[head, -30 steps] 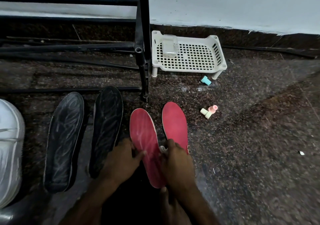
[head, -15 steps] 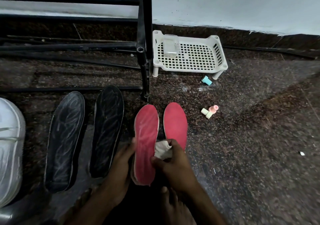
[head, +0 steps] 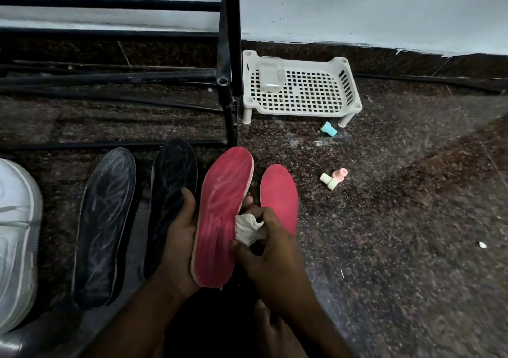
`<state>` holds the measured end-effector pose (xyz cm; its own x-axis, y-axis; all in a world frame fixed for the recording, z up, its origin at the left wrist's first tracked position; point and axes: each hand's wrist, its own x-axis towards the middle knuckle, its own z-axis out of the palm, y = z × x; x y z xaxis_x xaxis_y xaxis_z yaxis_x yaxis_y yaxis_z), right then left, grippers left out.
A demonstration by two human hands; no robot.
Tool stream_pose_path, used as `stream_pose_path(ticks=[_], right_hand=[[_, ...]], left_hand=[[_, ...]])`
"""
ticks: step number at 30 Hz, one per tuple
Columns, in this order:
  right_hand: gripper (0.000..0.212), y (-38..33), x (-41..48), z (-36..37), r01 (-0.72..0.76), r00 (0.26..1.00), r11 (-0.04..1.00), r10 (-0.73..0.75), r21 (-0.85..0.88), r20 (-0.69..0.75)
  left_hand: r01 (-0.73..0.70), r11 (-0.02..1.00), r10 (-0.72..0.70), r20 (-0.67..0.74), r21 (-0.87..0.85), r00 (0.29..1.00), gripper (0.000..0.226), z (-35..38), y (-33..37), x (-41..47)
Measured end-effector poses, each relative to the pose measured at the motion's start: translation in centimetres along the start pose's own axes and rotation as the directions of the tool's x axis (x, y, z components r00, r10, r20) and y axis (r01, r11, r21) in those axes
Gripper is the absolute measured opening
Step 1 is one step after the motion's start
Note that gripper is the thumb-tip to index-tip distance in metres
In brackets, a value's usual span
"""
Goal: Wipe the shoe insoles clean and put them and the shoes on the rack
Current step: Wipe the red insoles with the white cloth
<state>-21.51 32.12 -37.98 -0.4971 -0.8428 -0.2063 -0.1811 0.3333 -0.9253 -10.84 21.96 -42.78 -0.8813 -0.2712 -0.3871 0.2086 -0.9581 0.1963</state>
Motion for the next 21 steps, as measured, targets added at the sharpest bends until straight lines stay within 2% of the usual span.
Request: stream_pose_path(ticks=[2,4,7,10,11,14,16,17,19,21], right_hand=[[0.031,0.2,0.0,0.0,-0.037,0.999,0.995,0.036,0.090,0.012],[0.029,0.3,0.1,0.1,-0.087,0.996,0.977,0.081,0.194,0.041],[0.028,0.2,-0.1,0.2,-0.108,0.993,0.963,0.092,0.247,0.076],[0.026,-0.1,-0.4,-0.6,-0.151,0.985,0.944,0.120,0.294,0.121],[0.023,-0.2,-0.4,-1.0,-0.170,0.983,0.931,0.138,0.322,0.121],[0.010,-0.9,-0.2,-2.8,-0.130,0.987,0.912,0.157,0.389,-0.037],[0.008,-1.6,0.5,-3.9,0.008,0.980,0.981,0.031,0.193,-0.199],[0.010,-2.0,1.1,-4.2,0.080,0.965,0.996,-0.065,0.049,-0.252],[0.013,-3.2,2.6,-4.5,0.213,0.916,0.958,-0.265,-0.194,-0.302],[0.022,-4.0,4.6,-4.2,0.305,0.847,0.846,-0.451,-0.436,-0.282]], left_hand=[[0.004,0.998,-0.002,0.029,-0.065,1.000,0.093,0.3,0.3,0.4],[-0.057,0.995,0.053,-0.044,-0.088,0.998,0.091,0.8,0.5,0.6],[-0.136,0.983,0.133,-0.035,-0.125,0.991,0.085,1.3,0.8,0.6],[-0.165,0.984,0.158,-0.094,-0.066,0.983,0.083,1.6,0.8,0.7],[-0.161,0.985,0.156,-0.075,-0.058,0.985,0.082,1.7,0.9,0.6],[-0.193,0.981,0.192,-0.086,-0.005,0.978,0.070,1.7,1.0,0.7],[-0.181,0.983,0.182,-0.113,0.018,0.977,0.065,1.7,0.8,0.8],[-0.147,0.989,0.148,-0.070,0.022,0.986,0.062,1.7,0.6,0.9],[-0.056,0.996,0.054,0.033,0.062,0.998,0.059,1.7,0.2,1.0],[-0.004,0.992,-0.002,0.049,0.129,0.999,0.064,1.6,-0.1,1.0]])
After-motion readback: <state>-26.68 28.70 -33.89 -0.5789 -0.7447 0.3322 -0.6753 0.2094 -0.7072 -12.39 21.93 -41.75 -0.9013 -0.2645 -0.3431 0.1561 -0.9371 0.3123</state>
